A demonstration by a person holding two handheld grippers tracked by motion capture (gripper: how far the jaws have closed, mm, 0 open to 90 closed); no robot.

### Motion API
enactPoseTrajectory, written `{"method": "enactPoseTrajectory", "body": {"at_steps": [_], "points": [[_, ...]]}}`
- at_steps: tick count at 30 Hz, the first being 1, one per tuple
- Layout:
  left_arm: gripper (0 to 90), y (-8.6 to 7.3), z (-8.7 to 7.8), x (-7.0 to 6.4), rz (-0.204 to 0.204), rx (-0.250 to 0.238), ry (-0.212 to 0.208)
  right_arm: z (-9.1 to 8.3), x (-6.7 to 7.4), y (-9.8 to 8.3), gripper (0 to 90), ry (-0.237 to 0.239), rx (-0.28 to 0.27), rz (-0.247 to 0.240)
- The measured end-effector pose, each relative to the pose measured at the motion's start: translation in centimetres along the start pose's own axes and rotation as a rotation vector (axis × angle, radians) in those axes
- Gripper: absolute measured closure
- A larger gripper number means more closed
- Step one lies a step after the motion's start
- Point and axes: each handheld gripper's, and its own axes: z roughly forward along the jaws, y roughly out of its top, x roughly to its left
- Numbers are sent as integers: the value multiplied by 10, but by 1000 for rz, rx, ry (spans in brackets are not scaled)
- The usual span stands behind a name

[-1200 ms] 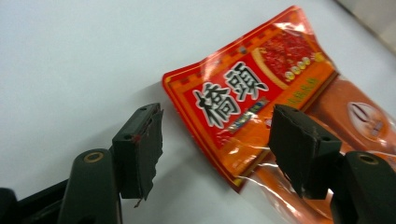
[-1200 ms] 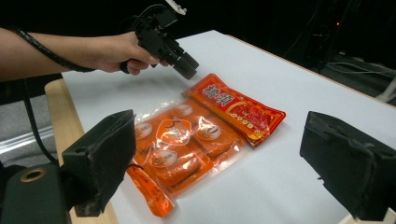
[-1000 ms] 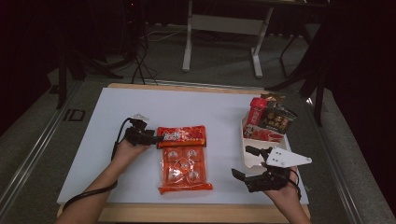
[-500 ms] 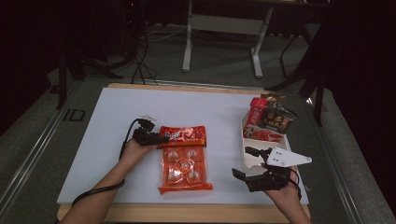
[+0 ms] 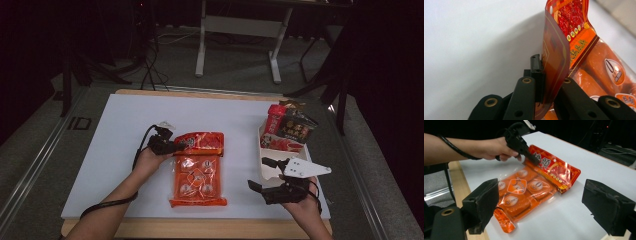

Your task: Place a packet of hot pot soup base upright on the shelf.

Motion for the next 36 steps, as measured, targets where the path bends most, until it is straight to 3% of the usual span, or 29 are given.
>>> {"method": "enactPoseTrajectory", "body": {"at_steps": [7, 13, 26, 36], "points": [[891, 9, -20, -14, 16, -59, -7, -2, -1, 1, 156, -13, 3, 8], [894, 16, -43, -32, 73, -125, -31, -2, -3, 4, 148, -30, -2, 18], [895, 19, -71, -54, 125, -184, -103, 9, -12, 15, 171, -30, 10, 53], [895, 16, -87, -67, 181, -218, -150, 26, -18, 34, 156, -28, -12, 39]]}}
